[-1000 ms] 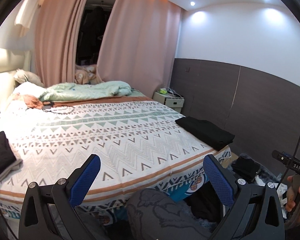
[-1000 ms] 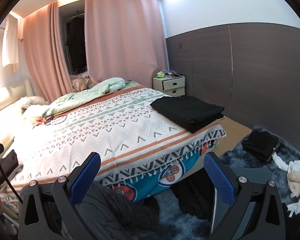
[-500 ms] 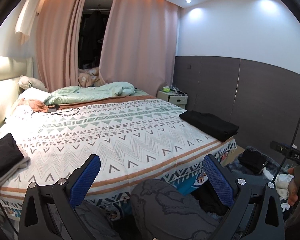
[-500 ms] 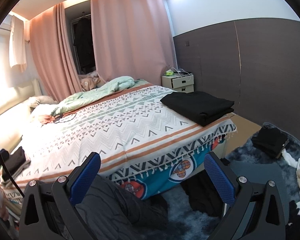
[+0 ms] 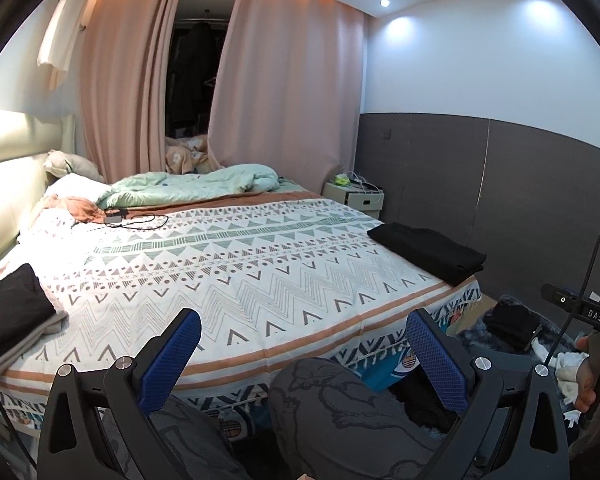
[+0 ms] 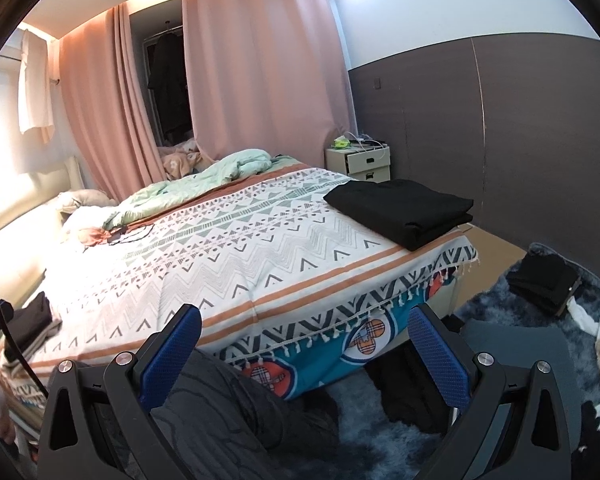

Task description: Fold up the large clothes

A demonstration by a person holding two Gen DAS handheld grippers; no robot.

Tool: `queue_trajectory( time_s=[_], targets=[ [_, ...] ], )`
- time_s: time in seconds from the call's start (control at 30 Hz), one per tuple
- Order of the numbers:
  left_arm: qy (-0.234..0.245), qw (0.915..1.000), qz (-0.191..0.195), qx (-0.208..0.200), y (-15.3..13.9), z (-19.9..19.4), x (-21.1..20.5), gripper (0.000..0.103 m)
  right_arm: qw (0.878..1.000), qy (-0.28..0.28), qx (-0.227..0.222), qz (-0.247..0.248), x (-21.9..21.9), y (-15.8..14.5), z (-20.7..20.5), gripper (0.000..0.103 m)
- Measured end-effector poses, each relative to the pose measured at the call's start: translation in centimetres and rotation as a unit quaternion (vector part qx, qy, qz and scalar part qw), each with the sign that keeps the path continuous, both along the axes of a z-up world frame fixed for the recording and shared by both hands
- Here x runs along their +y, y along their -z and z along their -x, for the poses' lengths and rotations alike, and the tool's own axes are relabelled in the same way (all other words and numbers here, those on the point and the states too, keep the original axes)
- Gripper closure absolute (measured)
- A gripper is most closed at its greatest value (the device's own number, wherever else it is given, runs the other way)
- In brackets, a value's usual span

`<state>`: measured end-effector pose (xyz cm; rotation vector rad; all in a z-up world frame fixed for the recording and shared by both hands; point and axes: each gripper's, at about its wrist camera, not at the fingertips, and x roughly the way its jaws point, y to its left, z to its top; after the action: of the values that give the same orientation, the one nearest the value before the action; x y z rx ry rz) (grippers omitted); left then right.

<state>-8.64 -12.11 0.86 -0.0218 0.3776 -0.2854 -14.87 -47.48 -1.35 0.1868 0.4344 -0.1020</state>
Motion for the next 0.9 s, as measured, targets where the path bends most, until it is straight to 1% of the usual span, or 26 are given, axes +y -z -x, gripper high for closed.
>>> queue_trajectory(
  time_s=[0.2,0.37,0.7,0.9],
  targets=[
    [0.002,1.0000,0.004,0.003,-0.15,0.00,0.28,0.000,1.000,-0.002,0.005,-0.003,0.16,0.14,-0.34,0.000],
    [-0.003,0.9999,0.006,0.010,0.05,-0.19,0.56,0.000,1.000,0.004,0.002,0.003,0.33,0.20,-0.37,0.000],
    [-0.014,0.9998,0.004,0.013,0.22,-0.20,0.82,0.000,1.000,0.001,0.009,0.004,0.31,0.44,-0.64,0.000],
    [-0.028,0.9995,-0.014,0.004,0.28,0.09,0.78,0.000,1.000,0.001,0.009,0.019,0.59,0.59,-0.69,0.000]
  ],
)
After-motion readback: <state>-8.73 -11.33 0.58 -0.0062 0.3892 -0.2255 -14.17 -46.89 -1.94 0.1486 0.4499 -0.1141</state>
